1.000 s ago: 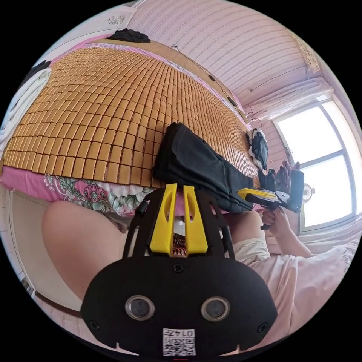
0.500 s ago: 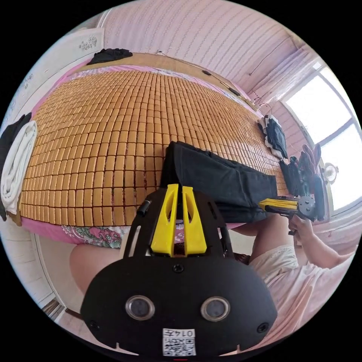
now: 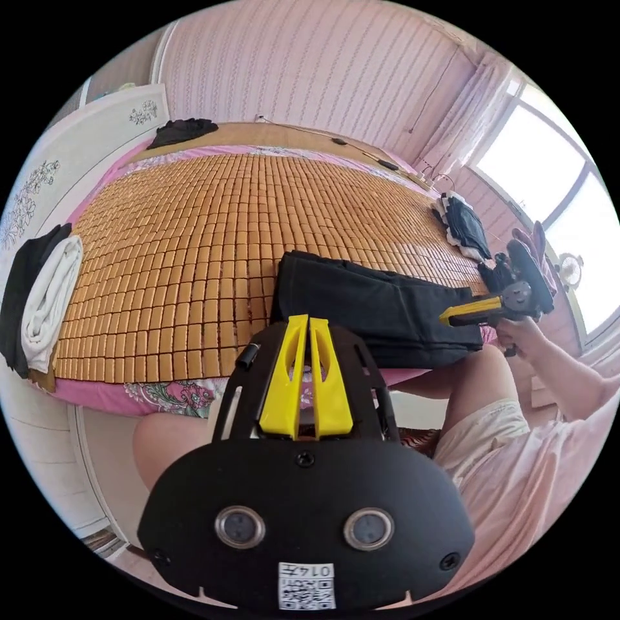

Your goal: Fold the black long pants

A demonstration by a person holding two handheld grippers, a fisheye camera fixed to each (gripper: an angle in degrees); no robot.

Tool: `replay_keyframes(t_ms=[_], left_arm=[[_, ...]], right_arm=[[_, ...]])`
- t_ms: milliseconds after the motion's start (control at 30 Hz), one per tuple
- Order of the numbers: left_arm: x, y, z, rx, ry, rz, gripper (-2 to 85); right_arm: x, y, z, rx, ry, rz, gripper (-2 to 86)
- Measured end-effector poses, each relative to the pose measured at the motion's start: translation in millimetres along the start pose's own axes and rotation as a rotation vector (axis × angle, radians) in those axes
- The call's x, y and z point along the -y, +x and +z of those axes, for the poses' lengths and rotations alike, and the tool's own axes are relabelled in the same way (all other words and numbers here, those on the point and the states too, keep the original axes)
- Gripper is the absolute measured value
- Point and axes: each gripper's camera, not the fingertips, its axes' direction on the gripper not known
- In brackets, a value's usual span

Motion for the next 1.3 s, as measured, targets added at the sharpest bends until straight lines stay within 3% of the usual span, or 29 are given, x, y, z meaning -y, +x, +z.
replay_keyframes(t_ms=[167,267,600,800,967,1133,1300], left_arm=[[2,75,40,-0.217,-0.113,0.260,-0.9],[10,125,68,-0.246,-0.159,0.433,-1.0],[23,203,147,-0.092,-0.419,0.710,-1.0],[16,227,163,-0.038,-0.417,0.840,-1.0],[-3,254,173,0.096,-0.360,1.090,-1.0],[3,259,188,0.067,-0.368,1.040,-1.0],[10,265,202,0.056,-0.375,1.038,-1.0]], right_arm=[[77,-8,29,-0.078,-0.134,-0.024,-0.4],[101,-11,31,-0.116,-0.166,-0.030,-0.4],[160,11,27,-0.178,-0.255,-0.109,-0.5],[179,5,36,-0.292,-0.411,-0.333,-0.6],[183,30,35,-0.214,-0.504,-0.350,-0.9],[166,48,33,-0.222,-0.522,-0.364,-0.9],[120,83,17,-0.189,-0.412,-0.273,-0.8]])
